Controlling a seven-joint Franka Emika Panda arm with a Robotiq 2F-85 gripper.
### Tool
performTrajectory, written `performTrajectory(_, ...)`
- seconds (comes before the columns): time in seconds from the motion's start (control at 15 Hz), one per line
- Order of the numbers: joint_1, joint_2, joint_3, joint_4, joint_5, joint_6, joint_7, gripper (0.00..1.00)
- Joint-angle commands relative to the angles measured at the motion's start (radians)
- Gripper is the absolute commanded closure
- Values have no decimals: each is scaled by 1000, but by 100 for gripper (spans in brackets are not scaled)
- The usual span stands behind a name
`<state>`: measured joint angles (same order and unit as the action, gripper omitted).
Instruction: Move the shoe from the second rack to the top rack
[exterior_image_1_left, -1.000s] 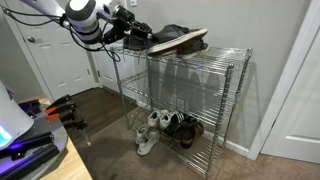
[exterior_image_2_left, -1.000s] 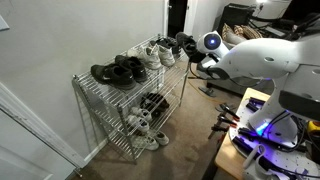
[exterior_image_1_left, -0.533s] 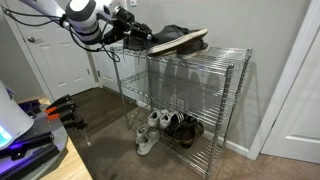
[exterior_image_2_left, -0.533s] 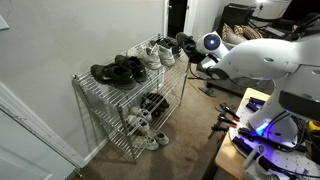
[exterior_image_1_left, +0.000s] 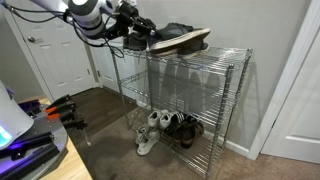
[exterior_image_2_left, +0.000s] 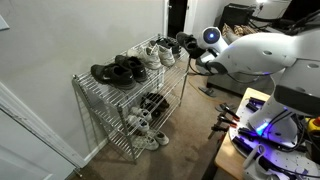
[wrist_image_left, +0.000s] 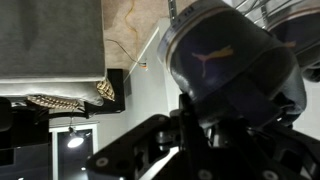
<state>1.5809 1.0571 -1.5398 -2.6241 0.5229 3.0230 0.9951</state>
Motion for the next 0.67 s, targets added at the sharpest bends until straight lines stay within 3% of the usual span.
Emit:
performTrajectory(0.0, -97, -82, -163, 105, -43, -94, -68, 95)
performTrajectory(0.27, -227, -161, -257, 270, -64, -230, -105, 95)
performTrajectory(0.6, -356, -249, -214, 422, -90, -311, -111, 95)
